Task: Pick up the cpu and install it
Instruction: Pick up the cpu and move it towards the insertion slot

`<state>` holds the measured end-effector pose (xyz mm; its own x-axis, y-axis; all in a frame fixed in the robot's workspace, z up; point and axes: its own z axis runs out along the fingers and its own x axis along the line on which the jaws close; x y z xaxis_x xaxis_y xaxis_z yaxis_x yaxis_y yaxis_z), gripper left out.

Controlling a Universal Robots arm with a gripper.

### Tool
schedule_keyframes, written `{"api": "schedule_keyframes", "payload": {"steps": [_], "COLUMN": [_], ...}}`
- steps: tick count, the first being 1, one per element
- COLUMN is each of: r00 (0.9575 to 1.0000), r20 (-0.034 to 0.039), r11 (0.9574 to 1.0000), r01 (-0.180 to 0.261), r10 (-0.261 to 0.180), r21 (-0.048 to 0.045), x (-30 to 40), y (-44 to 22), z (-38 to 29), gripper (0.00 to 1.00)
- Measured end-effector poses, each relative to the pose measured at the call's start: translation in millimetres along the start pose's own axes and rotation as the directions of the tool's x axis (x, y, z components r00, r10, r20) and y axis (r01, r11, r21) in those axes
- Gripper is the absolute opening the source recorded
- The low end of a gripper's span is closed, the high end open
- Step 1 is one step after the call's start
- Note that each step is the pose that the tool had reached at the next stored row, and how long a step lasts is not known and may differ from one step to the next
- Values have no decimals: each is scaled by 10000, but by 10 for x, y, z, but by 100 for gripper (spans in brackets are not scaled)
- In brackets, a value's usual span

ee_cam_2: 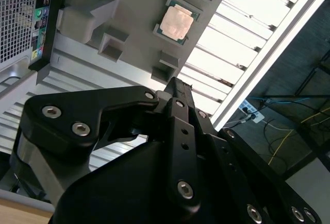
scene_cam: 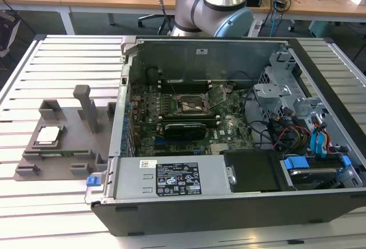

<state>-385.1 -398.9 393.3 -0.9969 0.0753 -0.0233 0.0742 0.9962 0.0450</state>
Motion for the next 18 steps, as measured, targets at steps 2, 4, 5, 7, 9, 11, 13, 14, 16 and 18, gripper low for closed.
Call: {"api": "schedule_keyframes", "payload": {"steps": [2, 4, 5, 7, 9, 11, 13, 14, 16, 18], "r00": [10000, 10000, 10000, 10000, 10000, 10000, 10000, 10000, 10000, 9996], "r20": [1, 0, 0, 0, 0, 0, 0, 0, 1, 9], "r11": [10000, 10000, 10000, 10000, 10000, 10000, 10000, 10000, 10000, 9991], "r01": [0, 0, 0, 0, 0, 0, 0, 0, 0, 280], "r10": [0, 0, 0, 0, 0, 0, 0, 0, 0, -280], "r21": [-1, 0, -1, 0, 0, 0, 0, 0, 2, 303], "x": [1, 2, 3, 3, 4, 5, 6, 7, 8, 8], "y": [0, 0, 0, 0, 0, 0, 0, -1, 0, -1], "z": [0, 0, 0, 0, 0, 0, 0, 0, 0, 0], "gripper": [11, 23, 29, 42, 47, 60, 66, 66, 66, 66]}}
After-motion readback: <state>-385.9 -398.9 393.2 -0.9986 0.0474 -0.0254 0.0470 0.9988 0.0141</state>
